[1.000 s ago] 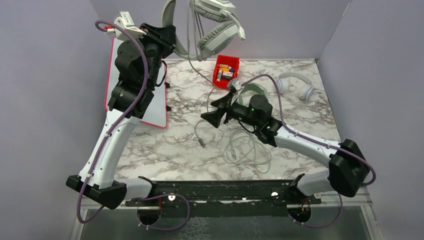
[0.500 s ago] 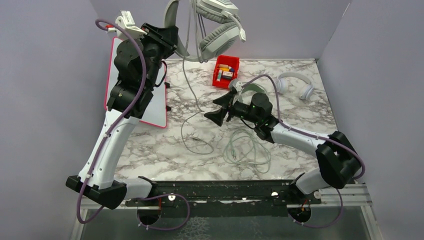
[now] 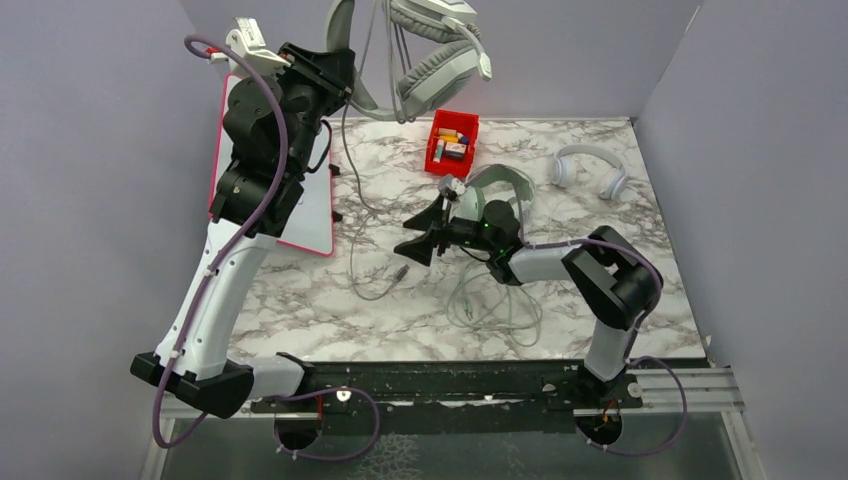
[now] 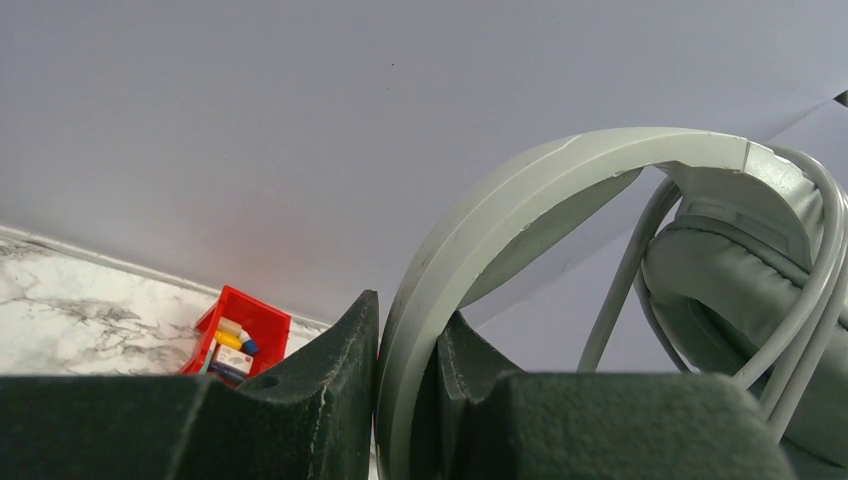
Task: Wrap the headphones
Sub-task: Wrap the headphones cable around the headphones.
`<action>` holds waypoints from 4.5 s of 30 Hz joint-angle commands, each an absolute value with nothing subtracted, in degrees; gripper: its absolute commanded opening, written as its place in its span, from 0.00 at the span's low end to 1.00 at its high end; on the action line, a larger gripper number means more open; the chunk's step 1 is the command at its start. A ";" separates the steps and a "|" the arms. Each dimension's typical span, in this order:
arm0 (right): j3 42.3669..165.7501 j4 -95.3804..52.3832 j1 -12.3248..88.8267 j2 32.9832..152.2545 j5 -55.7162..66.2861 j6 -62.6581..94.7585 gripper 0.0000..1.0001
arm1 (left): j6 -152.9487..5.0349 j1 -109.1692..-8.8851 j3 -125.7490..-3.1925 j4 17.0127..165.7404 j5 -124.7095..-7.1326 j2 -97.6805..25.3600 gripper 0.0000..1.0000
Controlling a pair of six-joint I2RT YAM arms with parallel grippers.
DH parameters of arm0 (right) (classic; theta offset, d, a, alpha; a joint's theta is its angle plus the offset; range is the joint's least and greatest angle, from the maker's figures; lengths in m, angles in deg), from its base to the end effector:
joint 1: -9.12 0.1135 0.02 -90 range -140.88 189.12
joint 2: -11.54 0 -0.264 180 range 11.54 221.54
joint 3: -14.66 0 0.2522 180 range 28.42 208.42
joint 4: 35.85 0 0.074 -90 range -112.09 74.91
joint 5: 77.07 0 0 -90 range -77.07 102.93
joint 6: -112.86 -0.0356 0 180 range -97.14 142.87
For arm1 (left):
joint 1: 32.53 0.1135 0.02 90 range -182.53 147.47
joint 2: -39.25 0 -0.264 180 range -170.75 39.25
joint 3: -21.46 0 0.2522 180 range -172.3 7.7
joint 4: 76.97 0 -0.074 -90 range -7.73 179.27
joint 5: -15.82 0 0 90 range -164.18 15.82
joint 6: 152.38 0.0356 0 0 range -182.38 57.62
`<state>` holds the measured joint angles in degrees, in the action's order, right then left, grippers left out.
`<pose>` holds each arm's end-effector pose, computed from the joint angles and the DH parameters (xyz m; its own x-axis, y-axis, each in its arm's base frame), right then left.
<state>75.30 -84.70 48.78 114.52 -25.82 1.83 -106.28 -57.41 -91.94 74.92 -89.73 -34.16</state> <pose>0.2682 0.2513 0.2124 -0.2690 0.1406 -0.9528 -0.9428 0.1640 0.2903 0.2252 -0.0939 0.5509 0.0185 -0.7450 -0.6669 0.2501 0.6492 -0.7183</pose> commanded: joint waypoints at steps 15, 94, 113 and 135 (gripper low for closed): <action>82.38 -98.47 52.72 125.06 -13.64 12.76 0.85 | -109.15 -57.49 -94.23 78.29 -87.37 -32.56 0.00; 78.41 -47.34 24.97 97.89 -24.52 16.86 0.00 | -82.97 -57.51 -72.77 52.60 -46.74 -24.06 0.00; 108.67 -10.10 24.85 101.56 -29.53 27.16 0.00 | -68.27 -59.54 -65.73 48.22 -73.69 -30.41 0.00; 122.92 3.69 29.21 106.87 -45.65 5.85 0.00 | -47.67 -64.82 -67.27 84.34 -107.55 -37.51 0.00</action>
<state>121.26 6.44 29.40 105.84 -39.19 16.49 -54.10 -64.14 -69.34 66.40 -100.07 -38.90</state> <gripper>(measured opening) 0.033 0.216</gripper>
